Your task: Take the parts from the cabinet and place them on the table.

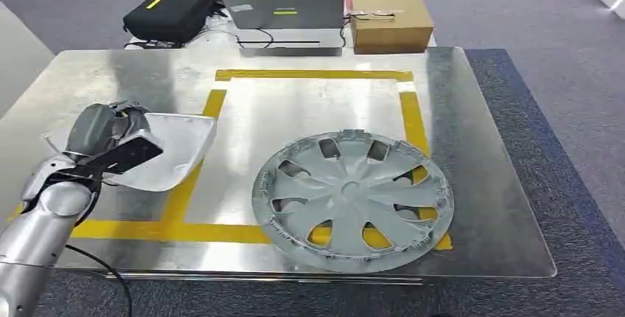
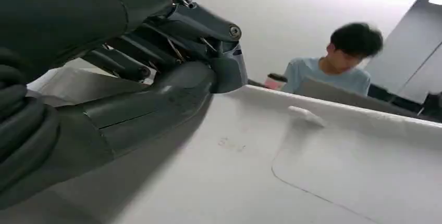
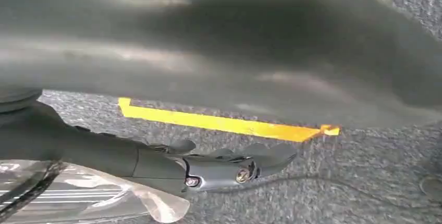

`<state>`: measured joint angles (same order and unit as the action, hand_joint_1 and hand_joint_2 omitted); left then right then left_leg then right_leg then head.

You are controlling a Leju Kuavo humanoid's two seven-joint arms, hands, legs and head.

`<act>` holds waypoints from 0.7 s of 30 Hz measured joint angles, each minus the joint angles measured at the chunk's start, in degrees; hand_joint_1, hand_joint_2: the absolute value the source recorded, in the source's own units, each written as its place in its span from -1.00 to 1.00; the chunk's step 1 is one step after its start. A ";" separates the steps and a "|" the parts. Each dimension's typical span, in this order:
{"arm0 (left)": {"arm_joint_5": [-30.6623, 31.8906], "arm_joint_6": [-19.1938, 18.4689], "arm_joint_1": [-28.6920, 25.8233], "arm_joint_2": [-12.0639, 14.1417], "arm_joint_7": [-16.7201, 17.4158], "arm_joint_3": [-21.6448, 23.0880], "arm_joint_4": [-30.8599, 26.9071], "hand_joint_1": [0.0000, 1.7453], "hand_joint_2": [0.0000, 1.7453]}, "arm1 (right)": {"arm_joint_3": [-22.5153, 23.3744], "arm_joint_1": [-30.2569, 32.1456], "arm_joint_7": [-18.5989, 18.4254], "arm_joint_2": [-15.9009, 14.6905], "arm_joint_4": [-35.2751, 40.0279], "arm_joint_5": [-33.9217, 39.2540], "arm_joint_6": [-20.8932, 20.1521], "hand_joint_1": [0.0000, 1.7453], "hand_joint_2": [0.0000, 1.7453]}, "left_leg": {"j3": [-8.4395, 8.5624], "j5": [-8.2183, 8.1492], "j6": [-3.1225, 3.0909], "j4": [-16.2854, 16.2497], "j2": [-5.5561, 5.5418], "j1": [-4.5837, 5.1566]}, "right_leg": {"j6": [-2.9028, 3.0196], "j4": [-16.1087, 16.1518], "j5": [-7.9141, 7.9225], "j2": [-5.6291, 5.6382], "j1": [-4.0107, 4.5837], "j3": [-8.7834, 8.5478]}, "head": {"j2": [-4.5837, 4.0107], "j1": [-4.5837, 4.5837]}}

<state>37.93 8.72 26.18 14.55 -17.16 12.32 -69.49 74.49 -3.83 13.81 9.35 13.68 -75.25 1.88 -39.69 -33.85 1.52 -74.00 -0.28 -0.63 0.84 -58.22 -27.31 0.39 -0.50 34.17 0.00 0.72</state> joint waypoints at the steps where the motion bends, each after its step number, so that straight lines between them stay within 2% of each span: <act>1: 1.09 -0.11 0.91 0.33 0.31 0.86 1.08 1.00 1.00 | -0.13 -0.03 -0.02 0.00 -0.07 -0.09 -0.11 -1.00 -1.00 | 1.46 3.28 -0.22 4.19 0.00 0.01 | -0.12 -0.02 -0.19 0.10 0.00 -0.34 | 0.00 0.00; 2: 2.10 -0.20 1.94 0.64 0.72 1.79 2.23 1.00 1.00 | -0.22 -0.07 -0.02 -0.02 -0.11 -0.15 -0.17 -1.00 -1.00 | 3.34 6.43 -0.49 9.23 0.00 0.04 | -0.23 -0.02 -0.38 0.17 0.01 -0.73 | 0.00 0.00; 3: 3.17 -0.54 3.16 0.87 1.55 2.73 3.52 1.00 1.00 | -0.35 -0.05 -0.02 -0.02 -0.13 -0.22 -0.22 -1.00 -1.00 | 4.71 8.43 -0.79 13.53 0.00 0.08 | -0.48 -0.01 -0.56 0.19 0.02 -0.86 | 0.00 0.02; 4: 4.23 -0.90 4.53 1.01 2.43 3.62 5.09 1.00 1.00 | -0.42 -0.14 -0.02 -0.02 -0.17 -0.26 -0.31 -1.00 -1.00 | 5.15 7.88 -0.94 14.19 -0.02 0.51 | -0.79 -0.23 -0.70 0.21 0.41 -0.62 | 0.00 -0.13; 5: 5.32 -1.18 5.71 1.25 3.39 4.79 6.73 1.00 1.00 | -0.48 -0.19 -0.04 -0.09 -0.17 -0.33 -0.33 -1.00 -1.00 | 5.40 7.18 -1.27 15.15 -0.01 0.55 | -1.10 -0.26 -0.56 0.26 0.26 -0.18 | 0.00 0.02; 6: 5.52 -1.16 6.21 1.38 3.46 5.36 7.49 1.00 1.00 | -0.50 -0.13 -0.04 -0.09 -0.20 -0.39 -0.33 -1.00 -1.00 | 5.16 7.20 -1.42 15.03 -0.07 0.65 | -1.32 -0.11 -0.53 0.24 0.19 -0.14 | 0.00 -0.22; 7: 5.91 -1.14 6.58 1.47 3.59 5.89 8.27 1.00 1.00 | -0.53 -0.05 -0.06 -0.09 -0.20 -0.42 -0.39 -1.00 -1.00 | 5.15 7.14 -1.74 15.05 -0.07 0.71 | -1.67 0.13 -0.45 0.21 0.12 -0.28 | 0.00 -0.09; 8: 6.06 -1.14 7.10 1.56 3.78 6.34 9.01 1.00 1.00 | -0.53 -0.09 -0.04 -0.17 -0.20 -0.46 -0.37 -1.00 -1.00 | 5.42 7.43 -2.17 15.72 -0.06 0.34 | -2.06 0.17 -0.62 0.21 0.37 -0.40 | 0.00 -0.11; 9: 6.86 -1.09 7.69 1.60 4.26 6.89 9.64 1.00 1.00 | -0.57 -0.04 -0.04 -0.35 -0.20 -0.57 -0.37 -1.00 -1.00 | 5.89 7.63 -2.42 16.08 0.12 0.15 | -2.23 -0.55 -1.27 0.22 0.25 0.19 | 0.00 -0.17; 10: 7.79 -1.07 8.61 1.71 4.77 7.44 10.46 1.00 1.00 | -0.64 -0.09 0.00 -0.35 -0.22 -0.57 -0.37 -1.00 -1.00 | 6.00 7.64 -2.81 16.20 0.14 0.05 | -2.48 -3.03 -2.83 0.08 0.28 1.41 | 0.00 -0.48; 12: 9.88 -1.11 10.11 1.71 6.89 8.79 12.98 1.00 1.00 | -0.83 -0.12 0.00 -0.39 -0.22 -0.57 -0.37 -1.00 -1.00 | 6.03 7.55 -3.02 16.14 0.14 0.11 | -2.83 -12.93 -6.87 0.06 0.04 6.43 | 0.00 -0.59; 13: 10.50 -1.07 10.42 1.71 7.90 9.08 13.98 1.00 1.00 | -0.94 -0.09 0.00 -0.42 -0.22 -0.64 -0.39 -1.00 -1.00 | 6.05 7.48 -3.11 16.12 0.17 0.14 | -2.95 -16.19 -7.80 0.06 0.02 8.32 | 0.00 -0.57; 14: 11.11 -0.96 10.71 1.69 8.79 9.58 15.51 1.00 1.00 | -0.94 -0.02 -0.02 -0.42 -0.28 -0.63 -0.39 -1.00 -1.00 | 6.13 7.40 -3.14 16.10 0.17 0.16 | -3.07 -18.16 -7.54 0.05 -0.01 9.79 | 0.00 -0.61; 15: 11.44 -0.96 10.89 1.69 9.27 9.95 16.70 1.00 1.00 | -0.96 0.02 -0.04 -0.44 -0.31 -0.64 -0.39 -1.00 -1.00 | 6.27 7.28 -3.07 16.08 0.17 0.15 | -3.10 -16.54 -5.63 0.04 -0.06 9.43 | 0.00 -0.59; 16: 11.51 -0.94 11.08 1.68 9.42 10.11 17.30 1.00 1.00 | -0.96 0.03 -0.04 -0.52 -0.31 -0.63 -0.37 -1.00 -1.00 | 6.42 7.14 -3.01 16.02 0.14 0.13 | -3.02 -12.70 -3.01 0.01 -0.11 7.87 | 0.00 -0.63; 17: 11.75 -0.94 11.38 1.69 9.51 10.28 17.88 1.00 1.00 | -0.96 0.00 -0.04 -0.57 -0.31 -0.63 -0.39 -1.00 -1.00 | 6.66 6.90 -2.82 15.93 0.10 0.10 | -2.91 -7.07 0.01 -0.08 -0.13 5.30 | 0.00 -0.61; 18: 11.81 -0.92 11.64 1.69 9.55 10.43 18.28 1.00 1.00 | -0.96 -0.03 -0.04 -0.63 -0.31 -0.63 -0.37 -1.00 -1.00 | 6.77 6.58 -2.56 15.78 0.08 0.09 | -2.73 -2.09 2.07 -0.20 -0.15 3.07 | 0.00 -0.68; 19: 11.81 -0.85 12.04 1.71 9.55 10.59 18.70 1.00 1.00 | -0.96 -0.15 -0.04 -0.63 -0.35 -0.63 -0.39 -1.00 -1.00 | 6.59 6.36 -2.23 15.58 0.02 0.51 | -2.53 -0.99 0.92 -0.21 -0.03 1.71 | 0.00 -0.63; 21: 11.83 -0.81 12.54 1.80 9.71 10.91 19.67 1.00 1.00 | -1.01 -0.11 -0.07 -0.66 -0.37 -0.63 -0.39 -1.00 -1.00 | 6.38 6.45 -1.70 15.53 -0.03 0.53 | -2.00 -0.48 0.80 -0.06 0.01 1.74 | 0.00 -0.50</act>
<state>49.77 7.91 38.72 16.35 -7.45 23.23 -49.82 73.48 -3.94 13.75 8.70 13.31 -75.89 1.49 -33.31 -27.41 -0.18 -58.47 -0.31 -0.10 -1.16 -58.70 -26.51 0.33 -0.49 35.90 0.00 0.22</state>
